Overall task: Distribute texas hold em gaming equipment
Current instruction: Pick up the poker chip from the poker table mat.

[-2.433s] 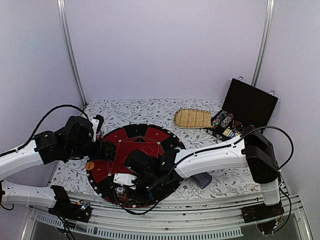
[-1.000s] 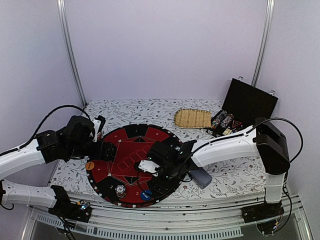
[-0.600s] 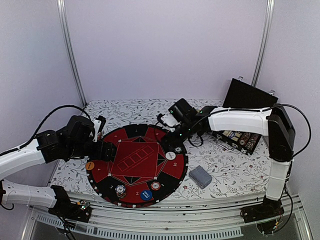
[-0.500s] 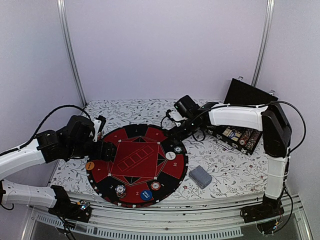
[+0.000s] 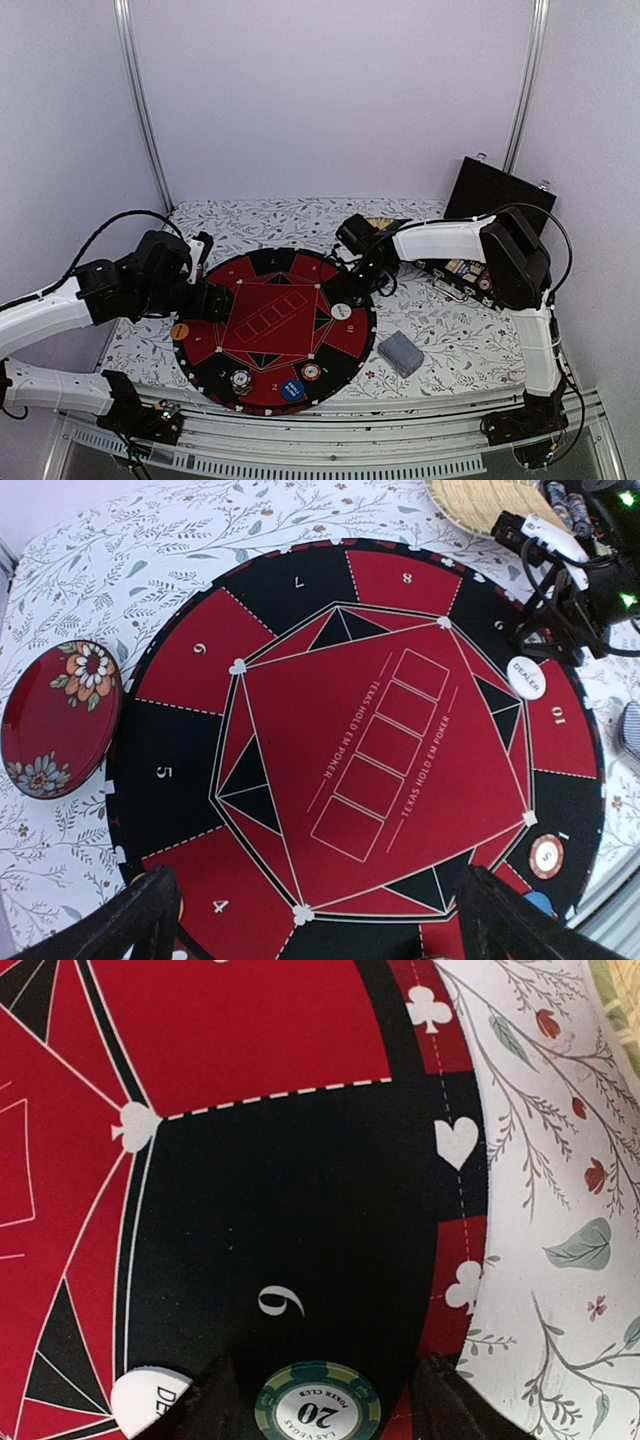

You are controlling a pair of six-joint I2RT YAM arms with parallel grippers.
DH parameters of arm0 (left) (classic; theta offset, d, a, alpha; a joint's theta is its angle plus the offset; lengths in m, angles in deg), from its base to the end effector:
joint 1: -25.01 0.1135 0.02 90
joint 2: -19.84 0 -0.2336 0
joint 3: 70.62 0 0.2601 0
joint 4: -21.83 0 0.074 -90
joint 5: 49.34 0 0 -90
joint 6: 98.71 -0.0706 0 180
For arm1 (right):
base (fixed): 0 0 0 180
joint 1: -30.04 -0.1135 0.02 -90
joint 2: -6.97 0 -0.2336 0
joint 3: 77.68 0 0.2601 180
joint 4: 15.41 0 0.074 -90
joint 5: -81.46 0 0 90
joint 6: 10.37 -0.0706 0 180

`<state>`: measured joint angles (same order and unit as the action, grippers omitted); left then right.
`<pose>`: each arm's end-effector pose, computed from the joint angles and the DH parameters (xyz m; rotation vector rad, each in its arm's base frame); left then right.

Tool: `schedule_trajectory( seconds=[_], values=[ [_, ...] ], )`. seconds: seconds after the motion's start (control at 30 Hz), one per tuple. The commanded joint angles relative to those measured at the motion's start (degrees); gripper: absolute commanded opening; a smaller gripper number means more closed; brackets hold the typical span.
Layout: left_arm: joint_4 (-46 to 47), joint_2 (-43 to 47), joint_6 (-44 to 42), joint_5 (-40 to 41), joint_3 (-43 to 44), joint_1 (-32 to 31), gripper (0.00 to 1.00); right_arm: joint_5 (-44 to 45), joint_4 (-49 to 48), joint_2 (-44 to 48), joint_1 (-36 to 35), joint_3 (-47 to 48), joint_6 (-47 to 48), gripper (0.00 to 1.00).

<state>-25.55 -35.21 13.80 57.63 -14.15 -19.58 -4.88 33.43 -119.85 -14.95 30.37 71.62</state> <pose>0.1886 -0.1570 0.2097 0.3090 2.3200 -0.2317 0.3294 0.3229 0.0832 -0.8585 2.6222 0.1648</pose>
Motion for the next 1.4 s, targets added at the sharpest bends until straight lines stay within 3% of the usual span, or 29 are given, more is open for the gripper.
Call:
schedule_trajectory(
  seconds=[0.0,0.3,0.87,1.37],
  values=[
    [1.26,-0.19,-0.38,-0.62,0.29,0.89,0.98,-1.62,1.41,-2.07,-0.23,0.26,-0.77,0.53],
    [1.08,0.92,-0.45,-0.49,0.37,0.95,0.98,2.61,2.70,3.20,-0.72,-8.93,-1.70,0.47],
    [0.73,2.34,-0.50,-0.59,0.68,1.04,0.98,-2.54,3.71,10.12,-6.48,-18.19,-3.41,0.45],
    [0.73,2.66,-0.89,-0.80,0.99,1.05,0.98,-12.54,3.17,11.75,-20.03,-18.58,-6.72,0.40]
  ],
)
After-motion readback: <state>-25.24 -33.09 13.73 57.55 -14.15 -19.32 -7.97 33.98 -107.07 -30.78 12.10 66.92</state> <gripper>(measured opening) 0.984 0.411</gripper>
